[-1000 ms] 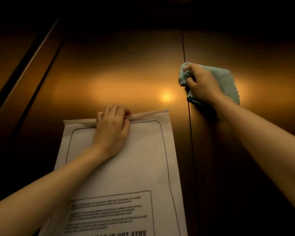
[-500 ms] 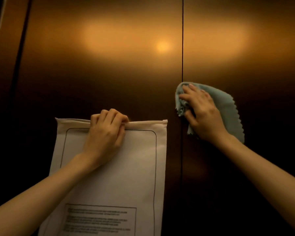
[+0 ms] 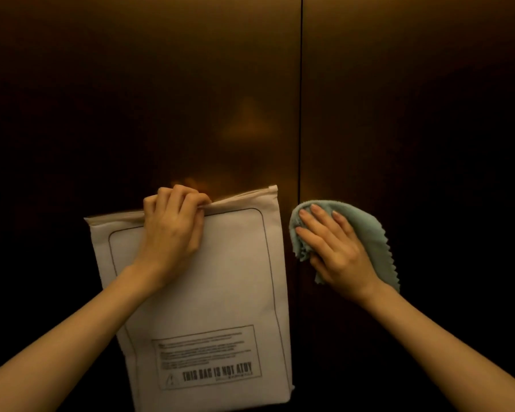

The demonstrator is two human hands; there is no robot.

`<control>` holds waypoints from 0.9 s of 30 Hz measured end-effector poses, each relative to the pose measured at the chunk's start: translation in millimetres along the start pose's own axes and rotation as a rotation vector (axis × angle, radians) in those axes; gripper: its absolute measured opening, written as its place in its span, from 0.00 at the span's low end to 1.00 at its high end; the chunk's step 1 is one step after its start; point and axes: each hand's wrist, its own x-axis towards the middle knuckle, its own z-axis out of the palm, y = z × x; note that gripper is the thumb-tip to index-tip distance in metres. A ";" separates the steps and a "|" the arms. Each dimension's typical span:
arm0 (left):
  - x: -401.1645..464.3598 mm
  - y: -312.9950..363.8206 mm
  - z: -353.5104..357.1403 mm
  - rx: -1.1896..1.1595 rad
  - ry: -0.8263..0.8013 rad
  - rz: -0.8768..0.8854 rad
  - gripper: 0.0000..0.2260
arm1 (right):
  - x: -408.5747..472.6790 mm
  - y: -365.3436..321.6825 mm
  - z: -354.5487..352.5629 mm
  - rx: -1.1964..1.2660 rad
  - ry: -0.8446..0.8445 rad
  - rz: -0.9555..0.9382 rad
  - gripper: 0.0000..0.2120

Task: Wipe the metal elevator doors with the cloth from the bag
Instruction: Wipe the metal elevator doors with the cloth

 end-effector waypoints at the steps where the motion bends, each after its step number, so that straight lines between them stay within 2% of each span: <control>1: -7.2 -2.7 1.9 0.002 0.009 0.009 0.10 | -10.2 -3.9 2.7 -0.014 -0.018 -0.008 0.22; 6: -41.8 -15.6 15.1 0.064 0.023 0.096 0.08 | -53.9 -20.1 12.7 -0.068 -0.124 -0.119 0.22; 12: -51.8 -26.7 31.2 0.115 0.126 0.151 0.08 | -42.3 16.2 3.8 -0.161 -0.217 -0.348 0.19; 15: -55.5 -24.5 34.6 0.135 0.139 0.169 0.08 | -14.1 30.1 -2.5 -0.149 -0.094 -0.306 0.17; 20: -51.6 -25.2 36.4 0.126 0.153 0.167 0.08 | 18.3 25.0 0.0 -0.080 0.048 -0.043 0.17; 23: -49.7 -26.7 36.7 0.127 0.158 0.172 0.08 | 2.3 7.7 11.4 -0.079 0.087 0.023 0.17; 27: -50.0 -27.5 38.9 0.129 0.167 0.175 0.08 | -52.7 -23.2 34.8 -0.112 0.049 0.069 0.17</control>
